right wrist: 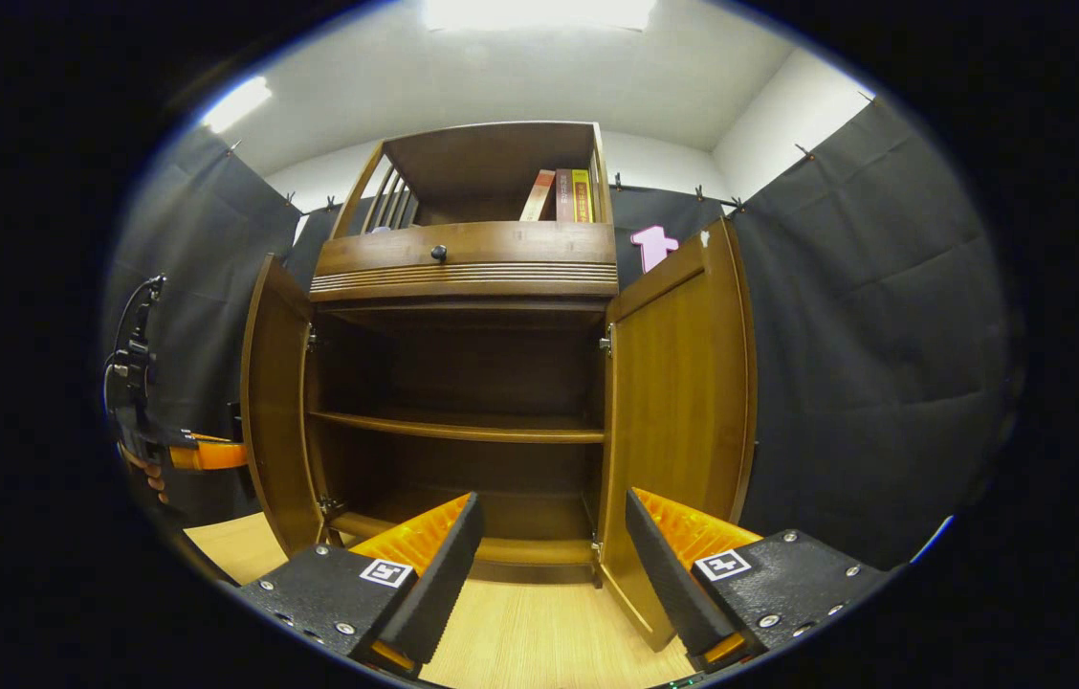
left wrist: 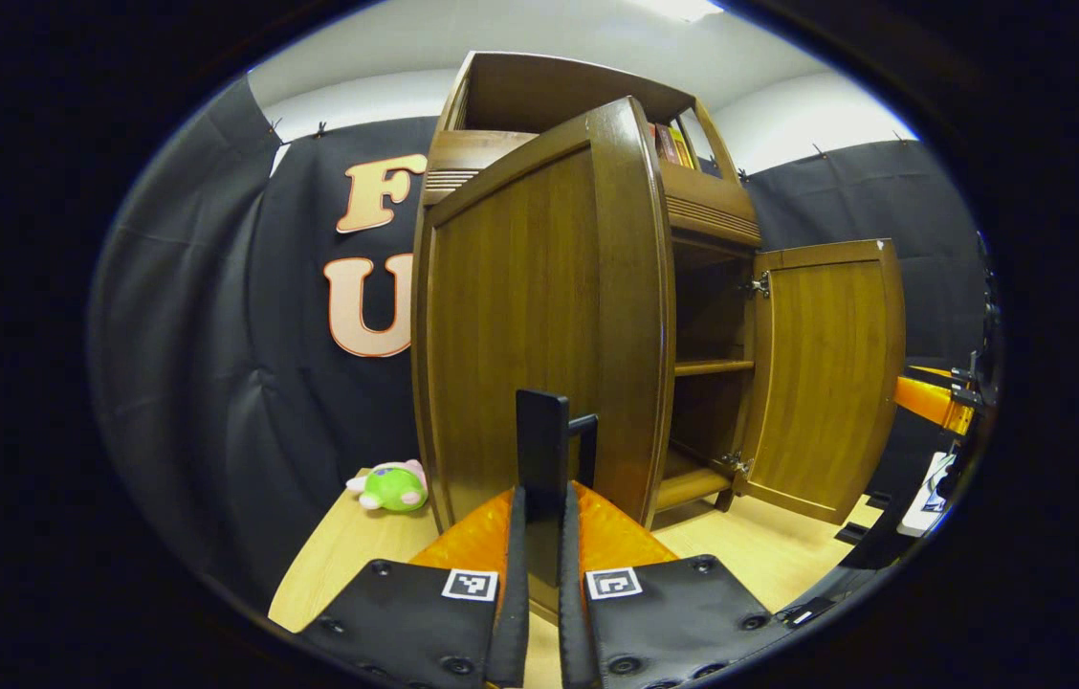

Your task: Open the right door of the double-door shoe cabinet with the right hand, and open the left door with the left hand.

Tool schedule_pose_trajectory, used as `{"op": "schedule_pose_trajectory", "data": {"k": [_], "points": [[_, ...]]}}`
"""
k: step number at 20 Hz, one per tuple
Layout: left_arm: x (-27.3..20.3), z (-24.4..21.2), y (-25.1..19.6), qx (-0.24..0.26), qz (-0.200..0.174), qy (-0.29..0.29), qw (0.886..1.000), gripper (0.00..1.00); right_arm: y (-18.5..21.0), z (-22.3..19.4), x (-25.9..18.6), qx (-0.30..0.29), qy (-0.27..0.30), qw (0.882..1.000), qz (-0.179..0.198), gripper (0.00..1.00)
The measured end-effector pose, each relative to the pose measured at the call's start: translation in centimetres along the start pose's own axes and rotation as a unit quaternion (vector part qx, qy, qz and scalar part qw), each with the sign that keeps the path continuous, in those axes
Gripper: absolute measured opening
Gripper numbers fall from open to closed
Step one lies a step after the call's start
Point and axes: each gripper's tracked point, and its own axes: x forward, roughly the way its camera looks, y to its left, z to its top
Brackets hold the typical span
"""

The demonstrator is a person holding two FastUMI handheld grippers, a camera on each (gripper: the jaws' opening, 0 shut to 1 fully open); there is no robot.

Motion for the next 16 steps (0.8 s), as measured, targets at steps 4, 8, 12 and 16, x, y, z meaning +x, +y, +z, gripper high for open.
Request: {"op": "schedule_pose_trajectory", "data": {"k": [4,8,12,16], "points": [[-0.6,0.2,1.0,-0.014,-0.007,-0.001,1.0,0.19,2.2,-0.3,0.6,-0.002,0.005,1.0,0.024,0.92],[-1.3,0.3,2.6,0.001,0.007,-0.003,1.0,0.14,3.7,-0.2,1.0,-0.005,0.001,0.999,0.036,0.92],[-2.1,0.3,4.2,-0.008,0.014,-0.006,1.0,0.14,5.8,0.2,1.9,-0.004,0.005,0.999,0.048,0.92],[-2.7,0.3,5.5,0.001,0.025,-0.006,1.0,0.13,6.6,0.1,2.0,0.0,0.006,0.998,0.056,0.92]]}}
